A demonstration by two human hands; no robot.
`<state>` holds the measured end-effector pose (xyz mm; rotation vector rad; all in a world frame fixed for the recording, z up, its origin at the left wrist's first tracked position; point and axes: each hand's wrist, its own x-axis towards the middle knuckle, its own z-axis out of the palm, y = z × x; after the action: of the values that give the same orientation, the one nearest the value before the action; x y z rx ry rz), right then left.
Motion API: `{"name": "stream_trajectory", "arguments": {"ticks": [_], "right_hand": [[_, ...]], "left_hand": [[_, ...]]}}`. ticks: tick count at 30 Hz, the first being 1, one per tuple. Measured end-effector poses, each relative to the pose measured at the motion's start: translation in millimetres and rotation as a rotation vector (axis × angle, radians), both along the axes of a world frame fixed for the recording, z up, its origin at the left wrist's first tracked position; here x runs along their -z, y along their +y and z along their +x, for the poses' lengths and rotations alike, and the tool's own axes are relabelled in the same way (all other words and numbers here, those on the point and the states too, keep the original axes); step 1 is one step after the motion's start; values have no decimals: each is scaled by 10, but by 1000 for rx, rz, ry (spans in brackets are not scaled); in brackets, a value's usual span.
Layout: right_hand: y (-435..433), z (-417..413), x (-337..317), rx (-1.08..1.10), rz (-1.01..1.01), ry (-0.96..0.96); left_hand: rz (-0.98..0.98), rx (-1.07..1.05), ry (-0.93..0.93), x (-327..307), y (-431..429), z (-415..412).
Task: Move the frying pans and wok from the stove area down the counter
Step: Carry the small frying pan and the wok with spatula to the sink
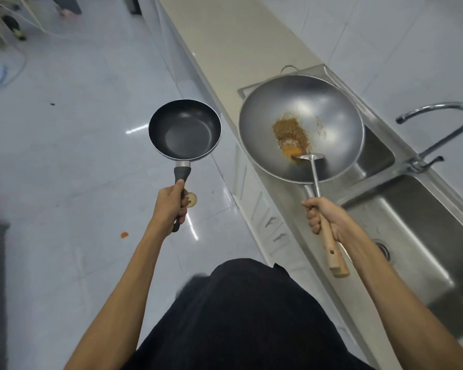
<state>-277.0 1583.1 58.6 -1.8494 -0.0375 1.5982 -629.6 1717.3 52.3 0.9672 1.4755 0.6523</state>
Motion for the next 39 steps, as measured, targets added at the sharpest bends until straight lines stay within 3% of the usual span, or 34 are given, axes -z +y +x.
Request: {"name": "stream_trajectory", "arguments": {"ticks": [13,22,39], "right_hand": [[1968,-58,12,186,-43,23],[3140,-363,-74,496,50,69],[4382,-105,432,850,25,75]], "left_hand": [[14,210,-16,44,2616,216],[20,510,34,-116,4385,247],[-19,855,40,49,6508,1394]]}}
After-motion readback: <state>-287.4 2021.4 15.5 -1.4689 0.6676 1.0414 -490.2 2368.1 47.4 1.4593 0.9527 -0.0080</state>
